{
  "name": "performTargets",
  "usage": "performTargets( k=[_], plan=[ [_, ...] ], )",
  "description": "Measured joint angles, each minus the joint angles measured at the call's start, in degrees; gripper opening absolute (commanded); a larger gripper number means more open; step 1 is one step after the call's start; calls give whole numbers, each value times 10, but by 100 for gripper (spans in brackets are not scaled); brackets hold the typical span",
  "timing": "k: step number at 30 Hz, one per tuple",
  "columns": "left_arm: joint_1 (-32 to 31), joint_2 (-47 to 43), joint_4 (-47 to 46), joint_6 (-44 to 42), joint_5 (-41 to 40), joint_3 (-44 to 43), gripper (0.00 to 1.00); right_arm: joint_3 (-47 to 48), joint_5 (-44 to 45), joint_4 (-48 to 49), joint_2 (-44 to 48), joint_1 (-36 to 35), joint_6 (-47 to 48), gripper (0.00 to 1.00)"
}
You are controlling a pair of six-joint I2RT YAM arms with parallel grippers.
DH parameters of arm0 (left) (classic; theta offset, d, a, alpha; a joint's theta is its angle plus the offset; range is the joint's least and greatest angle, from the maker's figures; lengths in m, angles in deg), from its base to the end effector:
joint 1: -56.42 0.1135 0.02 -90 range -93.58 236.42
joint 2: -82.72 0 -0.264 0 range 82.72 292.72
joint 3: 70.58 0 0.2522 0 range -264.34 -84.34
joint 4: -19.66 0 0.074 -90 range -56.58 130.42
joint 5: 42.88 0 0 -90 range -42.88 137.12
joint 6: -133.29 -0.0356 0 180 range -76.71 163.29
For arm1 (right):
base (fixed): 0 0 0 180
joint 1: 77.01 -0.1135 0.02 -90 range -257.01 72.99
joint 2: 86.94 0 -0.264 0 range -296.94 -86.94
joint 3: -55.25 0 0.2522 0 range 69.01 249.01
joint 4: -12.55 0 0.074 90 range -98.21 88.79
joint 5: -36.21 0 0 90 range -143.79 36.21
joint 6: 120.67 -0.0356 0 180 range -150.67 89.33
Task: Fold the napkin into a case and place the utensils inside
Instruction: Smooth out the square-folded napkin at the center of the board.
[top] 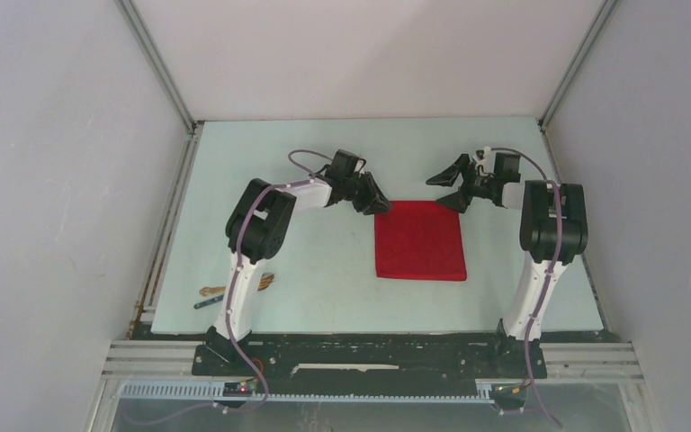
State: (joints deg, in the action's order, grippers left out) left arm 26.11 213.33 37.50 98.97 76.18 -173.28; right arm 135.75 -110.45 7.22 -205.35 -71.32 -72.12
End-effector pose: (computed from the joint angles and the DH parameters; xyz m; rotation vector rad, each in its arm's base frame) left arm 0.4126 -0.2612 0.1206 -0.3081 2.6349 -1.2316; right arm 0.4137 -0.0113 0.1266 0.4209 2.2822 1.4596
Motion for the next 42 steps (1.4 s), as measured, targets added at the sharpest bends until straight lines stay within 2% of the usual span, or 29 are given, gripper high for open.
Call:
performTargets(
  k=[9, 17, 21, 25, 29, 31, 33, 35, 37, 42],
  plan=[
    [12, 2, -31, 29, -12, 14, 33, 1, -12, -10, -22, 32, 14, 100],
    [15, 1, -42, 29, -10, 19, 34, 3, -28, -17, -29, 88, 12, 100],
    [16, 0, -42, 29, -5, 19, 45, 40, 14, -117, -25, 111, 40, 100],
    [17, -12, -31, 28, 1, 18, 54, 57, 155, -251, 44, 113, 91, 100],
    [17, -37, -16, 28, 17, 15, 60, -4, 253, -322, 216, 84, 118, 100],
    [17, -62, -7, 28, 26, 15, 63, -43, 241, -322, 303, 47, 124, 100],
    [15, -91, -3, 27, 31, 18, 67, -95, 193, -293, 356, 12, 124, 100],
    [11, -135, -6, 23, 32, 42, 70, -162, 140, -268, 374, -13, 122, 100],
    [5, -194, -10, 16, 32, 90, 72, -216, 127, -274, 355, -10, 120, 100],
    [-6, -326, -7, -19, 32, 226, 74, -274, 195, -372, 374, 1, 133, 100]
  ],
)
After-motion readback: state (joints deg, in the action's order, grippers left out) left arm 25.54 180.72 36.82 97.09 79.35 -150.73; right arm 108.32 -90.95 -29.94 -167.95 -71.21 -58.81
